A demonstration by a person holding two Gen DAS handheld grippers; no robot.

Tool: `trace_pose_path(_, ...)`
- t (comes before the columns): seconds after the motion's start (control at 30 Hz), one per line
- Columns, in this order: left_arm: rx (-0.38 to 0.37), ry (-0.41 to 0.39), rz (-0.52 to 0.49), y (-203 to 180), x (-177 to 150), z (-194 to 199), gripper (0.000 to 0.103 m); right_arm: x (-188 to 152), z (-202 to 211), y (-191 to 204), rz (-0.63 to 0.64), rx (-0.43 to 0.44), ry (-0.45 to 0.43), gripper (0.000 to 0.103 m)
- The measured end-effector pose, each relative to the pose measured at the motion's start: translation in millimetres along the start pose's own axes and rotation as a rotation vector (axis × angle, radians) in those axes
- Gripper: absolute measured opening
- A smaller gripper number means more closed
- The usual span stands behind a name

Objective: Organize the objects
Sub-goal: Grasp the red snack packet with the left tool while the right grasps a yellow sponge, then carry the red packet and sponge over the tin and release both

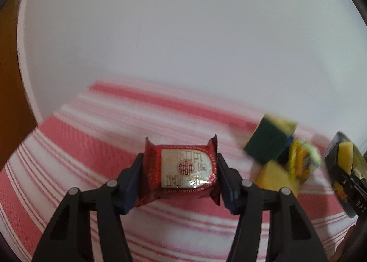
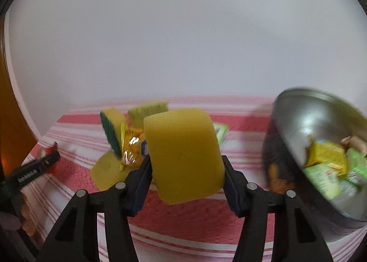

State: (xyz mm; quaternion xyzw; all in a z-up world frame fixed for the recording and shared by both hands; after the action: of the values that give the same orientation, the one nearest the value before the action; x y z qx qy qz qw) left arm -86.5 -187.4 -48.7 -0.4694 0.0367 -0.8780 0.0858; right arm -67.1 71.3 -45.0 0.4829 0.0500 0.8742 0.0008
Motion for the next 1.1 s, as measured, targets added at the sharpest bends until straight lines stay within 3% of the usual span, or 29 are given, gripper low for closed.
trace_pose_path(0.07, -0.025, -0.085, -0.018, -7.1, 3.8, 13.8, 0.059, 2.6, 11.0, -4.4, -0.007, -0.019, -0.048, 0.059)
trace_pose_path(0.17, -0.030, -0.143, -0.051, -17.2, 4.7, 24.4, 0.059, 9.8, 25.3, -15.1, -0.015, -0.063, -0.122, 0.059)
trace_pose_path(0.53, -0.059, -0.181, -0.042, -35.2, 0.3, 33.5, 0.059, 19.3, 42.7, -49.2, -0.010, -0.133, -0.183, 0.059)
trace_pose_path(0.87, -0.132, -0.200, -0.068, -98.2, -9.7, 51.1, 0.059, 18.8, 62.0, -94.2, -0.014, -0.204, -0.234, 0.059)
trace_pose_path(1.1, -0.193, -0.194, -0.101, -149.6, -13.9, 53.5, 0.059, 18.4, 76.0, -148.9, -0.055, -0.266, -0.241, 0.059)
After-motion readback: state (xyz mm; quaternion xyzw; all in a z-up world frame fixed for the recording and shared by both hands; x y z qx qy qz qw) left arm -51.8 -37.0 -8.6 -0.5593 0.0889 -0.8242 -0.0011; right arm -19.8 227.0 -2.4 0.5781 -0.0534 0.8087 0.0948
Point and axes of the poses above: each gripper's, at about its wrist camera, not at the fingertips, and z roughly against the way its jaws point, y to its left, x to its top, the point moved 4 cm from there along -z, roughly the way its jaws point
